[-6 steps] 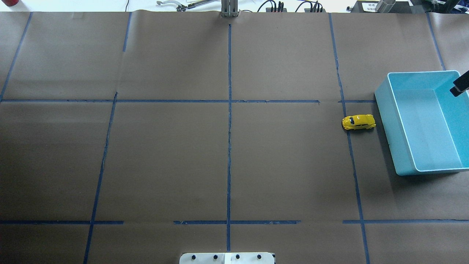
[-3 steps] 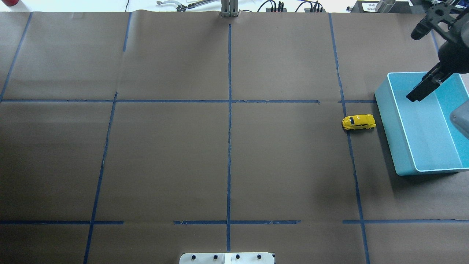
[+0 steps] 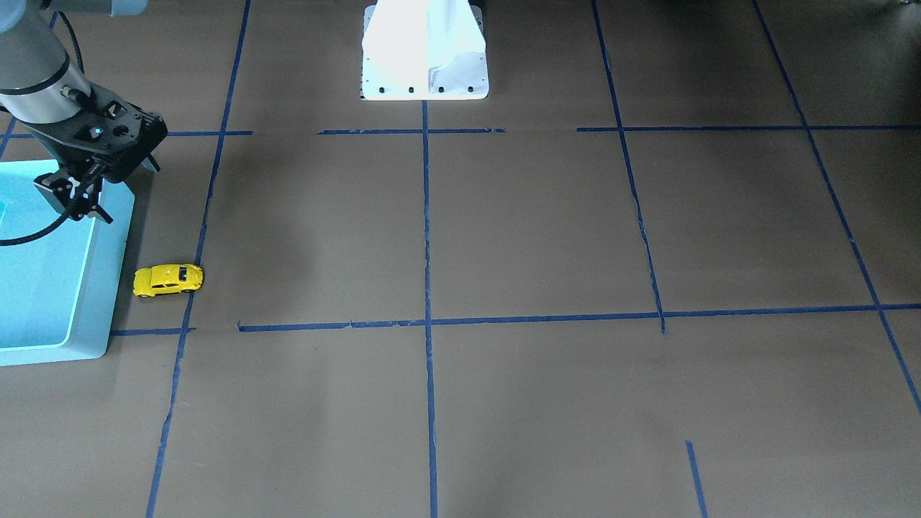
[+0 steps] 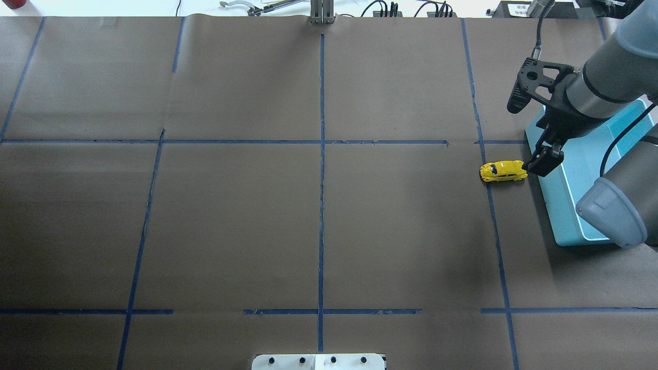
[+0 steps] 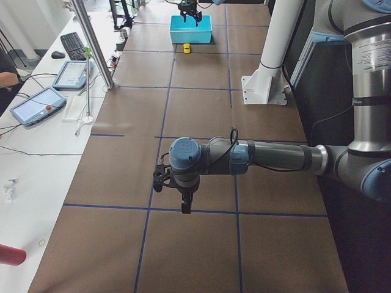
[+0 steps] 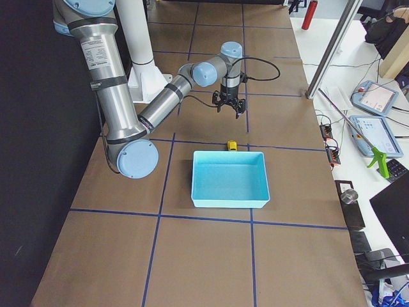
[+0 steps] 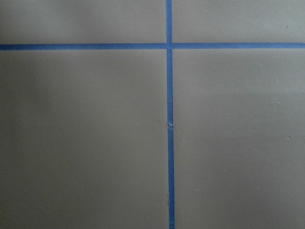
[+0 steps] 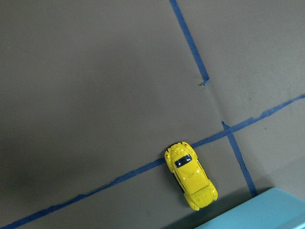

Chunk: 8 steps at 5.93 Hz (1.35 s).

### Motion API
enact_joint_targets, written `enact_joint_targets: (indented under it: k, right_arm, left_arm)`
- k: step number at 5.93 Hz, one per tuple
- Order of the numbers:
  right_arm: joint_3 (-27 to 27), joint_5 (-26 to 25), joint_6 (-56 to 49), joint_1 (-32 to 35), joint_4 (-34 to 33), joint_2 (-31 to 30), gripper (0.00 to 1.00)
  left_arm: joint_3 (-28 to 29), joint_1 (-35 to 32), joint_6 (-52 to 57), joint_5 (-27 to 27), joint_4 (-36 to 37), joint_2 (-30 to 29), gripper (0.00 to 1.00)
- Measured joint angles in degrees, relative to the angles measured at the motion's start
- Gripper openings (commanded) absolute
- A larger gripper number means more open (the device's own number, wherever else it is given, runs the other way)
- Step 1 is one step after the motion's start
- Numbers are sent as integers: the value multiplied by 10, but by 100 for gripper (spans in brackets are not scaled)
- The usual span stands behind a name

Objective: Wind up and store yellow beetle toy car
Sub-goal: 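Move the right gripper over the yellow car beside the bin, then lower the right gripper and grasp the yellow car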

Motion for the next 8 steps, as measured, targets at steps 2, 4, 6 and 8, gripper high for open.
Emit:
enact_joint_targets:
  k: [2, 4, 6, 8]
  right_arm:
    - [-35, 0, -128, -11, 43, -11, 100]
    - [-81, 1, -209, -13, 117, -35, 100]
    - [-151, 6, -225, -13, 240, -56, 100]
    - [-186, 6, -229, -16, 273, -53, 100]
  left_arm:
    - [-1, 1, -1, 28, 0, -10, 100]
    - [-1, 2, -1, 43, 0, -10, 100]
    - [-1, 2, -1, 42, 0, -10, 100]
    - [0, 2, -1, 42, 2, -8, 100]
